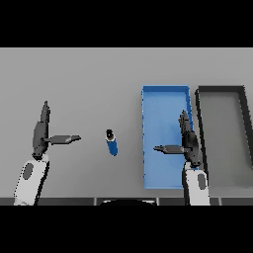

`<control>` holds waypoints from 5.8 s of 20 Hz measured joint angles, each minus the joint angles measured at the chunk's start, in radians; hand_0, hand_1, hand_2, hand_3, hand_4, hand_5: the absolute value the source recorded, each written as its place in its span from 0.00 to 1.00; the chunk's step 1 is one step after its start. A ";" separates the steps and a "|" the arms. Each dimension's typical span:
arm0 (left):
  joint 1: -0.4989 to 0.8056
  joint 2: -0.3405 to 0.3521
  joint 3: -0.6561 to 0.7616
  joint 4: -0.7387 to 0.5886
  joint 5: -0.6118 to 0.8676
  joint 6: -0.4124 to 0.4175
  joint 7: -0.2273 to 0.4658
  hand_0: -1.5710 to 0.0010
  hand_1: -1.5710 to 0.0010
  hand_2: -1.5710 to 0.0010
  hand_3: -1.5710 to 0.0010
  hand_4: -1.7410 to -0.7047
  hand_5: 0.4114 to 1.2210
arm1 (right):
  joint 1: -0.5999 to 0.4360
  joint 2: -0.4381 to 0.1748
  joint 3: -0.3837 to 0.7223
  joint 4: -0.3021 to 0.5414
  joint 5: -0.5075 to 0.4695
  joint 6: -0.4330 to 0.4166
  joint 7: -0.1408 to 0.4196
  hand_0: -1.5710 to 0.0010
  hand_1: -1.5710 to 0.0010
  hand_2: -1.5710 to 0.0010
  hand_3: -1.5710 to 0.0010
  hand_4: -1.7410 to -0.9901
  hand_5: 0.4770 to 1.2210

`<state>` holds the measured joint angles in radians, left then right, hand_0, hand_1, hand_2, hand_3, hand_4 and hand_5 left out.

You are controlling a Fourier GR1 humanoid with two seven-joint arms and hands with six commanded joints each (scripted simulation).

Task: Pick up the blue pipe and place it into the blue bin.

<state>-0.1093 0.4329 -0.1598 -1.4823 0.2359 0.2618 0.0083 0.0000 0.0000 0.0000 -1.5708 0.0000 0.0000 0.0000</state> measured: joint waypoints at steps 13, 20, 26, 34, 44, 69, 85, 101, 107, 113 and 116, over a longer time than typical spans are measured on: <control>0.055 0.167 -0.063 -0.010 -0.014 -0.265 -0.150 1.00 1.00 1.00 1.00 0.71 0.22 | 0.076 -0.116 0.086 -0.096 0.127 0.060 -0.070 1.00 1.00 1.00 1.00 0.69 0.16; 0.078 0.206 -0.145 -0.090 -0.003 -0.409 -0.151 1.00 1.00 1.00 1.00 0.68 0.17 | 0.067 -0.130 0.091 -0.113 0.130 0.069 -0.076 1.00 1.00 1.00 1.00 0.69 0.17; 0.067 0.192 -0.242 -0.154 -0.013 -0.480 -0.048 1.00 1.00 1.00 1.00 0.63 0.07 | 0.077 -0.129 0.089 -0.105 0.122 0.078 -0.113 1.00 1.00 1.00 1.00 0.66 0.18; 0.010 0.062 -0.348 -0.113 -0.087 -0.491 -0.040 1.00 1.00 1.00 1.00 0.60 0.04 | 0.077 -0.127 0.084 -0.104 0.115 0.081 -0.079 1.00 1.00 1.00 1.00 0.63 0.19; -0.122 -0.117 -0.396 0.099 -0.167 -0.472 -0.074 1.00 1.00 1.00 1.00 0.64 0.06 | 0.111 -0.127 0.084 -0.127 0.115 0.081 -0.096 1.00 1.00 1.00 1.00 0.64 0.16; -0.180 -0.269 -0.408 -0.041 -0.077 -0.421 -0.143 0.01 0.01 0.01 0.08 0.02 0.99 | 0.089 -0.134 0.080 -0.104 0.134 0.075 -0.103 1.00 1.00 1.00 1.00 0.70 0.22; -0.181 -0.257 -0.428 -0.102 -0.087 -0.437 -0.046 0.00 0.00 0.00 0.08 0.01 1.00 | 0.122 -0.120 0.076 -0.143 0.075 0.103 -0.091 1.00 1.00 1.00 1.00 0.73 0.18; -0.204 -0.265 -0.415 -0.073 -0.107 -0.455 -0.051 0.00 0.00 0.00 0.09 0.01 1.00 | -0.209 -0.362 0.202 -0.450 -0.385 0.462 0.269 1.00 1.00 1.00 1.00 0.59 0.07; -0.217 -0.273 -0.400 -0.038 -0.094 -0.484 -0.075 0.00 0.00 0.00 0.07 0.01 1.00 | -0.375 -0.322 0.289 -0.385 -0.378 0.523 0.328 1.00 1.00 1.00 1.00 0.64 0.07; -0.219 -0.282 -0.402 -0.035 -0.082 -0.509 -0.067 0.00 0.00 0.00 0.04 0.01 1.00 | -0.471 -0.242 0.335 -0.287 -0.354 0.537 0.360 1.00 1.00 1.00 1.00 0.69 0.05; -0.217 -0.272 -0.393 -0.055 -0.061 -0.521 -0.063 0.00 0.00 0.00 0.08 0.02 1.00 | -0.518 -0.207 0.342 -0.226 -0.350 0.545 0.369 1.00 0.99 0.97 1.00 0.68 0.05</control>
<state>-0.3264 0.1605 -0.5530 -1.5369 0.1751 -0.2590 -0.0543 -0.5180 -0.2073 0.3419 -1.7970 -0.3497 0.5455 0.3694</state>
